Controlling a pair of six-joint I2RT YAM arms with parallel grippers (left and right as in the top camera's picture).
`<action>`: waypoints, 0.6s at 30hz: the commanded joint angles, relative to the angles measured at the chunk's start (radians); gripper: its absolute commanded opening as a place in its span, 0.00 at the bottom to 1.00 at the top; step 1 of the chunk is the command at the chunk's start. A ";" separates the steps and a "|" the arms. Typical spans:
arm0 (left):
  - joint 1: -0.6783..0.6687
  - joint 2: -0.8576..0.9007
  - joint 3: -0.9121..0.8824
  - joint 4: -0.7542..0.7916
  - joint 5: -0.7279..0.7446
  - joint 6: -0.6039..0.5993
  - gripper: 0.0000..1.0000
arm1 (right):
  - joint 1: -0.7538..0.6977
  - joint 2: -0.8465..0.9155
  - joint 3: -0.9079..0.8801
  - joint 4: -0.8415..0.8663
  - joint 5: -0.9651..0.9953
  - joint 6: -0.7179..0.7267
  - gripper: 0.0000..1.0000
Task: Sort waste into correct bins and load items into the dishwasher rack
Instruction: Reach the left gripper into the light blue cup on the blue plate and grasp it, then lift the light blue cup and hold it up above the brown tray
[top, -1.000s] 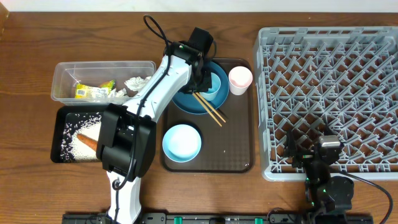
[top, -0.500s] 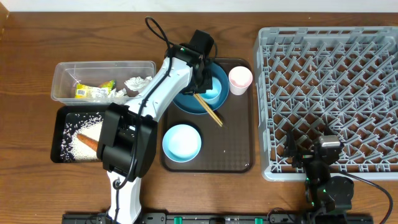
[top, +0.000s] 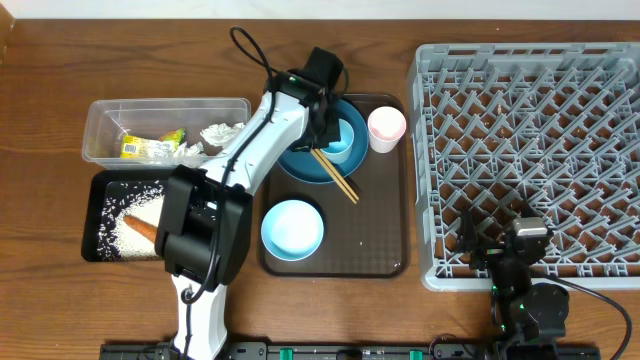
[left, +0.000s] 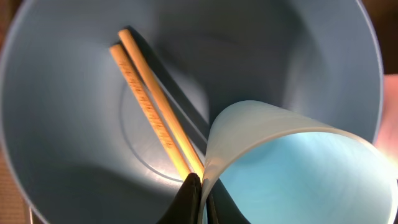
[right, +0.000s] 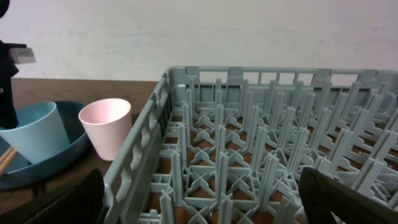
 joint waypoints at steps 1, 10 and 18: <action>0.035 -0.019 -0.005 0.002 -0.004 -0.040 0.06 | 0.003 0.000 -0.001 -0.004 -0.003 -0.018 0.99; 0.183 -0.196 -0.005 0.002 0.247 -0.036 0.06 | 0.003 0.000 -0.001 -0.004 -0.003 -0.018 0.99; 0.382 -0.387 -0.005 -0.038 0.785 0.138 0.06 | 0.003 0.000 -0.001 -0.004 -0.003 -0.018 0.99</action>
